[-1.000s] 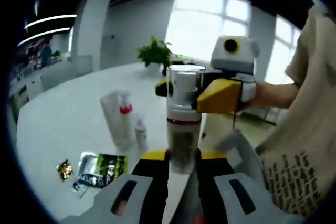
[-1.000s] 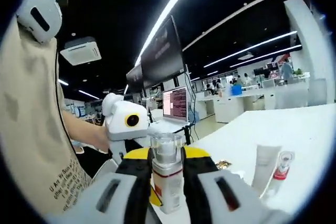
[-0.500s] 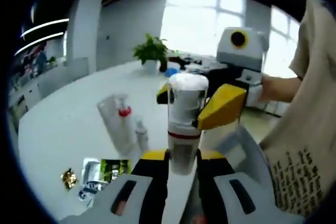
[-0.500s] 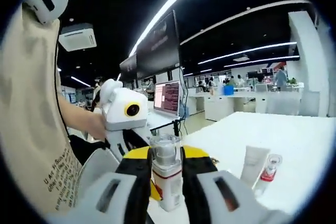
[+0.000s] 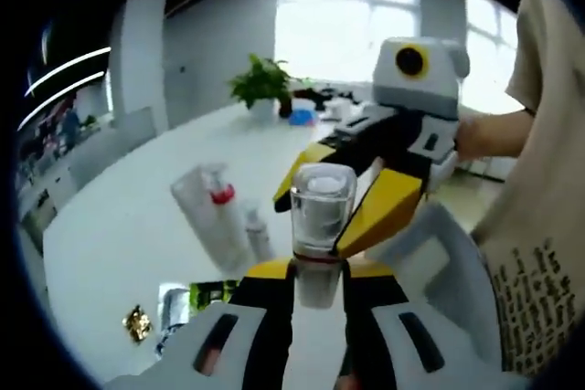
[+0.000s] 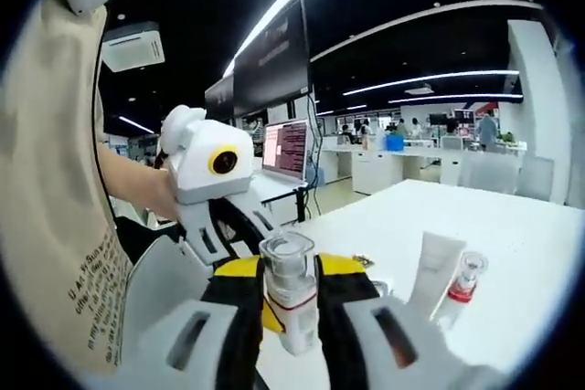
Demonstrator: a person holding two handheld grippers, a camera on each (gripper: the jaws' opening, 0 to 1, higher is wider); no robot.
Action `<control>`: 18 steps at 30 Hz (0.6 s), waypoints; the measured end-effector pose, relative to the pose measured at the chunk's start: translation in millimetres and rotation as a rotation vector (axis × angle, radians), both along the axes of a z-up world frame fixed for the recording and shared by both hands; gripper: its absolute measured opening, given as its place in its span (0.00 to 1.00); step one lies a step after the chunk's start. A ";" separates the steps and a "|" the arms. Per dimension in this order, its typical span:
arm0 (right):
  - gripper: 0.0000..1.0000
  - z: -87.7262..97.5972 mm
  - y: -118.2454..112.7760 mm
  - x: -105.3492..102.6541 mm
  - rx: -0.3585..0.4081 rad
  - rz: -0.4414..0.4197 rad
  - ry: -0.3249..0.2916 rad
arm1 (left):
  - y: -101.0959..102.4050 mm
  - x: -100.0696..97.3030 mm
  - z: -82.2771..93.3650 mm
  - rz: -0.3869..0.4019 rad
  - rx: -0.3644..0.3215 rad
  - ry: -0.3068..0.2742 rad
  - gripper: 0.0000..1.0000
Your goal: Arrange the skincare products in the storage area until every visible bottle or jar stands upright without overlapping.
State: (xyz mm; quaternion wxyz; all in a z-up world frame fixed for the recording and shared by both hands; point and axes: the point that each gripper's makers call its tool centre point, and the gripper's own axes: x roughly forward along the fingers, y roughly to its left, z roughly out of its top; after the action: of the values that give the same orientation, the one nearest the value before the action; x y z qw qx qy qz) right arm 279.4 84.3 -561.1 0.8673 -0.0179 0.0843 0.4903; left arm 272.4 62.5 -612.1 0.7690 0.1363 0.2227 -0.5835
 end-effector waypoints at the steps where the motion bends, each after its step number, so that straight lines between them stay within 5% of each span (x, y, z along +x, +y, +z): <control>1: 0.21 -2.7 -1.3 0.4 -0.003 -0.007 0.007 | -0.6 0.3 -2.3 -0.002 0.002 0.002 0.17; 18: 0.21 -52.4 -5.9 5.0 -0.074 -0.050 0.090 | -4.7 3.3 -49.6 -0.021 0.039 0.027 0.17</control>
State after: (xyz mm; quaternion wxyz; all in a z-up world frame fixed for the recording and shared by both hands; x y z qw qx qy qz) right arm 284.4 78.5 -613.5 0.8733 -0.0256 0.1418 0.4654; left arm 275.7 57.8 -661.7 0.7568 0.1456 0.2431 -0.5890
